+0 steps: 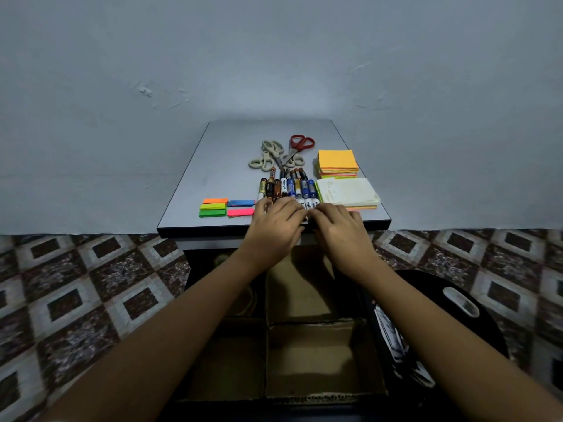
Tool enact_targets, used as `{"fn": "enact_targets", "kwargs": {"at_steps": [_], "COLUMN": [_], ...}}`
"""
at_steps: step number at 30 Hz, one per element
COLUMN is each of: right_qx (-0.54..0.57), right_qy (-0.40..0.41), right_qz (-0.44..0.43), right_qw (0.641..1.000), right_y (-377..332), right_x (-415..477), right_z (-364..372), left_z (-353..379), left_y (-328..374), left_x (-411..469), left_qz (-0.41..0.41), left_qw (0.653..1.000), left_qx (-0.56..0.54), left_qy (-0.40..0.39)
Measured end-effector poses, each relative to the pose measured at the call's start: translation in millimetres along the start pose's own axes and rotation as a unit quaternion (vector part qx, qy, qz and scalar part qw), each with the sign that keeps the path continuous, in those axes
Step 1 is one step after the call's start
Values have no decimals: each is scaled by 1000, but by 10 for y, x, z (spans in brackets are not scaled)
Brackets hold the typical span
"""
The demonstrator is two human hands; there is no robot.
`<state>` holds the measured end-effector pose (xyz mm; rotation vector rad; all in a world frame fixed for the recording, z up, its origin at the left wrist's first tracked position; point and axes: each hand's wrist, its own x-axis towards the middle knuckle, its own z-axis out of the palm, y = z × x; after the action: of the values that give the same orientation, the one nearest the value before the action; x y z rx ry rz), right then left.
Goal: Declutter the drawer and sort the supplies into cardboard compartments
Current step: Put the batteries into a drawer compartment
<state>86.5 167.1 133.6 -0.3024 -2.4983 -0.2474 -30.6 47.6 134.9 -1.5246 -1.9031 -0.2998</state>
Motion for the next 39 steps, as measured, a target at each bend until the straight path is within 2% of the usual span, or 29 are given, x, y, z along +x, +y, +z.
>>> {"fn": "enact_targets", "kwargs": {"at_steps": [5, 13, 15, 20, 22, 24, 26, 27, 28, 30, 34, 39], "right_qx": [19, 45, 54, 130, 178, 249, 318, 354, 396, 476, 514, 502], "right_qy": [19, 43, 67, 101, 88, 68, 21, -11, -42, -100, -211, -314], "right_qz": [-20, -49, -39, 27, 84, 169, 247, 272, 288, 287, 246, 209], "right_qw": [999, 997, 996, 986, 976, 951, 915, 895, 871, 825, 794, 778], "right_y": [26, 63, 61, 13, -13, -41, -69, -85, -99, -174, -378, -709], "right_x": [-8, -92, -102, -84, -86, -91, -106, -122, -137, -206, -398, -567], "right_z": [-16, -79, -125, -286, -358, -476, -590, -633, -669, -729, -665, -499], "left_z": [-4, -90, -136, -315, -437, -559, -664, -709, -760, -856, -922, -643], "left_y": [15, 32, 52, 115, 125, 122, 104, 87, 71, 41, 27, 141], "left_x": [-3, -27, -33, -37, -31, -19, -41, -85, -140, -312, -798, -1361], "left_qz": [28, 60, 39, -91, -187, -305, -387, -411, -424, -431, -420, -448], "left_qw": [998, 995, 994, 983, 941, 844, 743, 706, 686, 680, 683, 608], "left_qx": [2, 16, -3, -141, -280, -440, -546, -575, -588, -579, -504, -464], "left_qy": [49, 82, 99, 80, 45, 5, -21, -38, -62, -130, -321, -463]}}
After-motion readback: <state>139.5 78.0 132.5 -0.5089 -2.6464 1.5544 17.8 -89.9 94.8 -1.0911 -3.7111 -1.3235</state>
